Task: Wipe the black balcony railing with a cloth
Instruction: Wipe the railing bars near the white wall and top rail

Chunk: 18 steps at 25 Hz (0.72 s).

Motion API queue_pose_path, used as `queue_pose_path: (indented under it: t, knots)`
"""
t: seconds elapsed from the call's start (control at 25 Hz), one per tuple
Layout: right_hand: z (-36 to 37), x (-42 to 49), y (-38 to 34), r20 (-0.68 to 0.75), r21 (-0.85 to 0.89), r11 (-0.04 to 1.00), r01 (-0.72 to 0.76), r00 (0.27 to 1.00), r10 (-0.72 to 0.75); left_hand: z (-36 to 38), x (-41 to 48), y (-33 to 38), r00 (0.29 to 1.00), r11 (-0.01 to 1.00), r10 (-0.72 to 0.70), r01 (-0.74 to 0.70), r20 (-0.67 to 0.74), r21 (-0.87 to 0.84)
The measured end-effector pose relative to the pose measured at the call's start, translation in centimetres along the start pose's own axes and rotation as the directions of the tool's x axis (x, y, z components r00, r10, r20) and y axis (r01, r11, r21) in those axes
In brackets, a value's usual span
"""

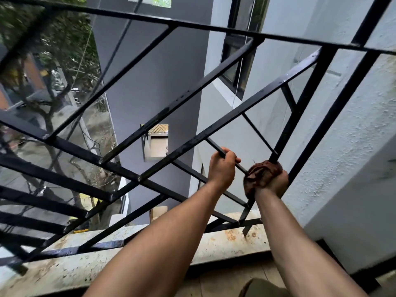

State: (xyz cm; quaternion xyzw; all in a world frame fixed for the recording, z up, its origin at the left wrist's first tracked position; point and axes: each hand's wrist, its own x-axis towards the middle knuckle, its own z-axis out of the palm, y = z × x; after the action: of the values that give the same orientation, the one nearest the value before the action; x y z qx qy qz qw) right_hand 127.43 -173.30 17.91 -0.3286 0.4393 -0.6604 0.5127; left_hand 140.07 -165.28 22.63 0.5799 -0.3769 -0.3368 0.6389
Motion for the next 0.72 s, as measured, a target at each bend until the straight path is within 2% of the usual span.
queue_pose_path:
  t: [0.04, 0.12, 0.2, 0.28, 0.32, 0.36, 0.4, 0.44, 0.48, 0.56, 0.6, 0.68, 0.72]
  knots:
    - [0.5, 0.3, -1.5, 0.023, -0.054, 0.997, 0.052, 0.998, -0.051, 0.0, 0.1, -0.1, 1.0, 1.0, 0.02, -0.02, -0.006, -0.003]
    - [0.6, 0.7, -4.0, 0.127, -0.227, 0.925, 0.304, 0.951, -0.281, 0.0, 0.2, 0.1, 0.999, 0.999, 0.035, -0.035, -0.008, -0.015]
    - [-0.5, -0.2, -2.9, 0.285, -0.52, 0.741, 0.426, 0.904, -0.32, 0.2, 0.2, 0.5, 1.0, 1.0, 0.01, -0.01, 0.007, -0.026]
    - [-1.6, -1.8, -1.1, 0.26, -0.781, 0.512, 0.359, 0.931, -0.256, 0.2, -0.1, 0.6, 1.0, 1.0, -0.009, 0.009, 0.008, -0.007]
    - [-1.7, -2.9, -0.3, 0.219, -0.839, 0.443, 0.316, 0.941, -0.257, 0.0, 0.0, 0.5, 1.0, 1.0, -0.013, 0.013, 0.014, 0.002]
    - [-1.5, -4.1, 0.3, 0.202, -0.882, 0.373, 0.287, 0.947, -0.249, 0.0, 0.1, 0.3, 1.0, 1.0, -0.016, 0.015, 0.023, 0.016]
    - [-0.7, -5.5, 0.7, 0.173, -0.879, 0.406, 0.251, 0.96, -0.219, -0.2, 0.2, 0.4, 0.999, 0.999, -0.027, 0.026, 0.039, 0.041]
    - [-0.3, -6.3, 1.1, 0.234, -0.885, 0.353, 0.304, 0.945, -0.227, -0.3, 0.2, 0.5, 0.997, 0.998, -0.042, 0.038, 0.065, 0.059]
    - [0.4, -7.1, 1.0, 0.263, -0.874, 0.359, 0.328, 0.94, -0.219, -0.6, 0.0, 0.8, 0.993, 0.996, -0.073, 0.067, 0.095, 0.064]
    - [1.2, -7.5, 0.5, 0.429, -0.852, 0.236, 0.468, 0.881, -0.198, -1.6, -0.9, 2.3, 0.985, 0.99, -0.095, 0.078, 0.143, 0.121]
    - [1.3, -6.4, 0.0, 0.55, -0.795, 0.207, 0.571, 0.821, -0.151, -2.3, -1.1, 2.5, 0.984, 0.991, -0.071, 0.051, 0.163, 0.121]
    - [0.8, -4.5, -1.5, 0.596, -0.755, 0.321, 0.572, 0.802, -0.028, -4.3, -1.7, 2.4, 0.974, 0.998, -0.038, 0.047, 0.225, -0.035]
    - [0.6, -3.6, -1.4, 0.55, -0.795, 0.318, 0.516, 0.835, 0.021, -5.3, -1.8, 2.2, 0.973, 0.993, -0.038, 0.061, 0.226, -0.097]
